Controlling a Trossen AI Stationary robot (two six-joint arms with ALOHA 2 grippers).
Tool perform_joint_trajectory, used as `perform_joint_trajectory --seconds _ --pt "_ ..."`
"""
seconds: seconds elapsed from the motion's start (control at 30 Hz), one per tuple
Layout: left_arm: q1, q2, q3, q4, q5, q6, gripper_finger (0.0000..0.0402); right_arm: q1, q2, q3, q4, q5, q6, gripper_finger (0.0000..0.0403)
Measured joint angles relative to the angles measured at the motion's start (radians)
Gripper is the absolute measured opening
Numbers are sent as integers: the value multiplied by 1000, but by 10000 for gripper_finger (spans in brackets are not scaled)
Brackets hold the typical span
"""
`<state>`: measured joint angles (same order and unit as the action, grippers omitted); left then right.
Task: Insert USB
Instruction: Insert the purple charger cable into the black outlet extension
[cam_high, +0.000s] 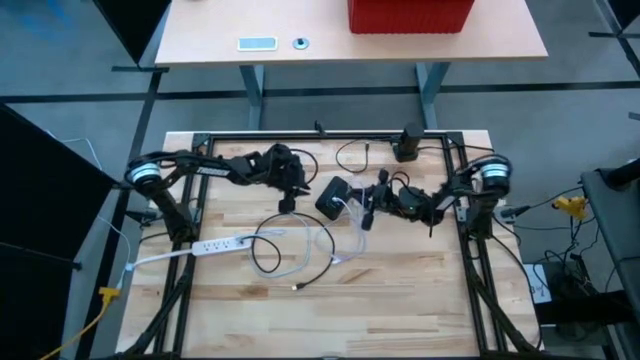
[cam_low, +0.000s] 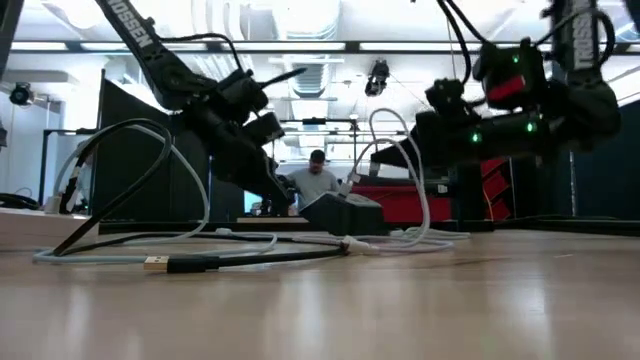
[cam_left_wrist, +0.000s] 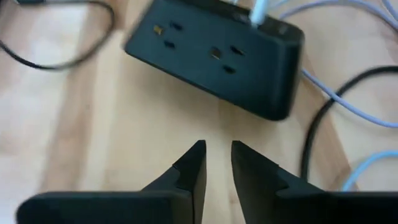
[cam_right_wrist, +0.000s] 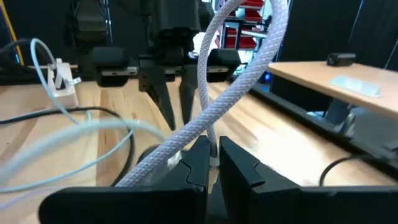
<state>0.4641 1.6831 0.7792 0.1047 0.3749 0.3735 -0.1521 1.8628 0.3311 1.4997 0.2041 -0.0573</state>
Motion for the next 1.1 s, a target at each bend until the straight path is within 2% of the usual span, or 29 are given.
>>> perform_joint_trajectory --seconds 0.07,0.27,0.5,0.97,1.1 --pt "-10 20 -4 1 20 -12 49 5 66 10 69 -1 8 9" --pt "-37 110 -4 103 47 -29 27 25 147 72 70 9 2 9" --pt "-42 183 -4 202 63 -43 25 60 150 79 71 86 -12 9" --pt "-93 182 -6 288 114 -70 25 80 150 96 35 118 22 9" --pt "-99 182 -6 295 116 -73 25 82 122 78 35 120 -21 9"
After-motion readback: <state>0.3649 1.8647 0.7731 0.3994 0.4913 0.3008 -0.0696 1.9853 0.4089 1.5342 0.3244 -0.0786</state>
